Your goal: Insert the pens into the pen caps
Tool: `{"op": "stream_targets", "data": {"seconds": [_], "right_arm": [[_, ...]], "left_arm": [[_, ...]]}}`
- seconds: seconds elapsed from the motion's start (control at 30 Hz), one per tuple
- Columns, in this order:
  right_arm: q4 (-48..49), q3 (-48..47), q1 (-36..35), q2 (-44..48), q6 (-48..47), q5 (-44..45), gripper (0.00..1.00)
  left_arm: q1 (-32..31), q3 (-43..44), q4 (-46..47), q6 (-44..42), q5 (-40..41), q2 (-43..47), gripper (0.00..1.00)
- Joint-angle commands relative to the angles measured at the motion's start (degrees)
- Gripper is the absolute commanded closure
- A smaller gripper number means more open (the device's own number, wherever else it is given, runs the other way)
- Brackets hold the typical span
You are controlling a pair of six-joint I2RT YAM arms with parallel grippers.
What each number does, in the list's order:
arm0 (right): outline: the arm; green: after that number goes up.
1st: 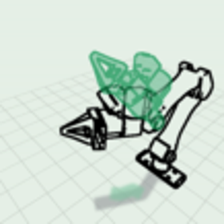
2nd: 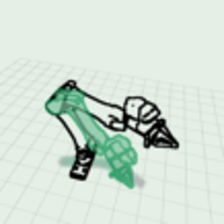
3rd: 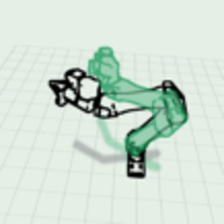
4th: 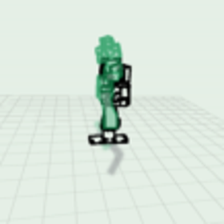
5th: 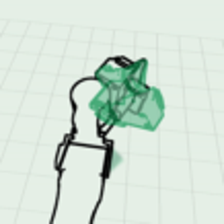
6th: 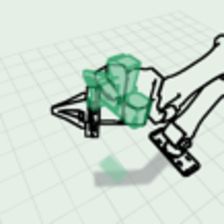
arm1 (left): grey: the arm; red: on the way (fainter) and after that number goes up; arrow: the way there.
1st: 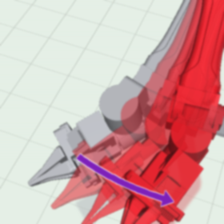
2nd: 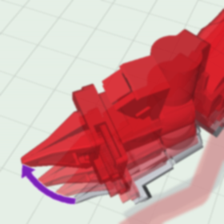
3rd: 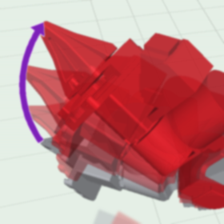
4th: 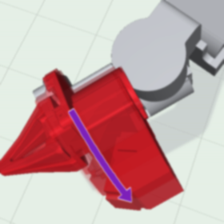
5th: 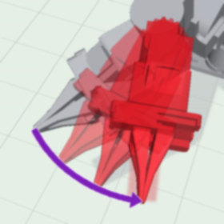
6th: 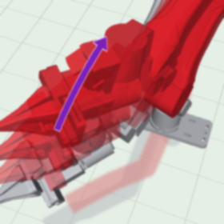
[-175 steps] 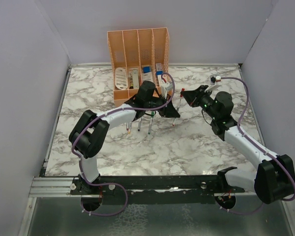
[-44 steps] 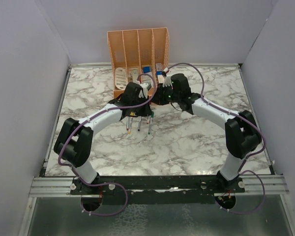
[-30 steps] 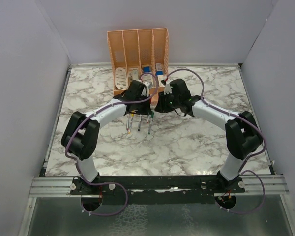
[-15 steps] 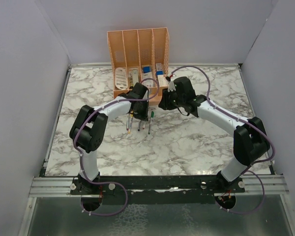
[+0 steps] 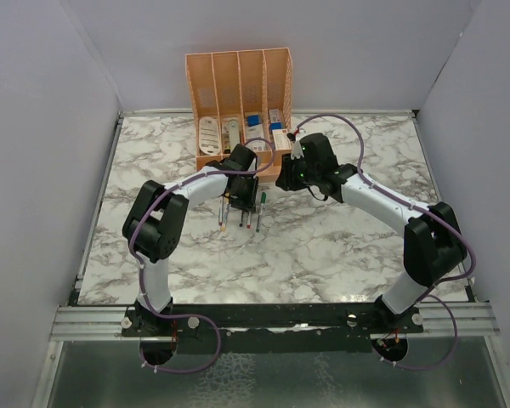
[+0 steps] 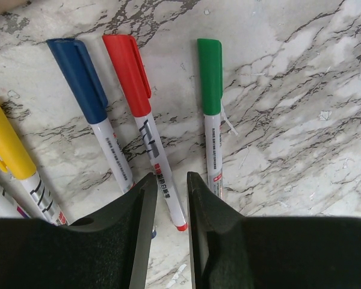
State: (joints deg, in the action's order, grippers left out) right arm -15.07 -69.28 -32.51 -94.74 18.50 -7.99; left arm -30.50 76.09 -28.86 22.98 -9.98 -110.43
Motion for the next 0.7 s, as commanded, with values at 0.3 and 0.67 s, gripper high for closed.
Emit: {"op": "stream_targets", "data": {"seconds": [0.3,0.67], "right_arm": [[0.34,-1.61,0.09,2.84,-0.46,4.45,0.75],[3.66,1.07,6.44,6.26,-0.55,9.57,0.62]], "left_arm": [[-0.07,3.83,0.59,0.51,-1.67,4.54,0.70],[3.45,4.53,1.54,-1.27,5.38,17.17,0.60]]}}
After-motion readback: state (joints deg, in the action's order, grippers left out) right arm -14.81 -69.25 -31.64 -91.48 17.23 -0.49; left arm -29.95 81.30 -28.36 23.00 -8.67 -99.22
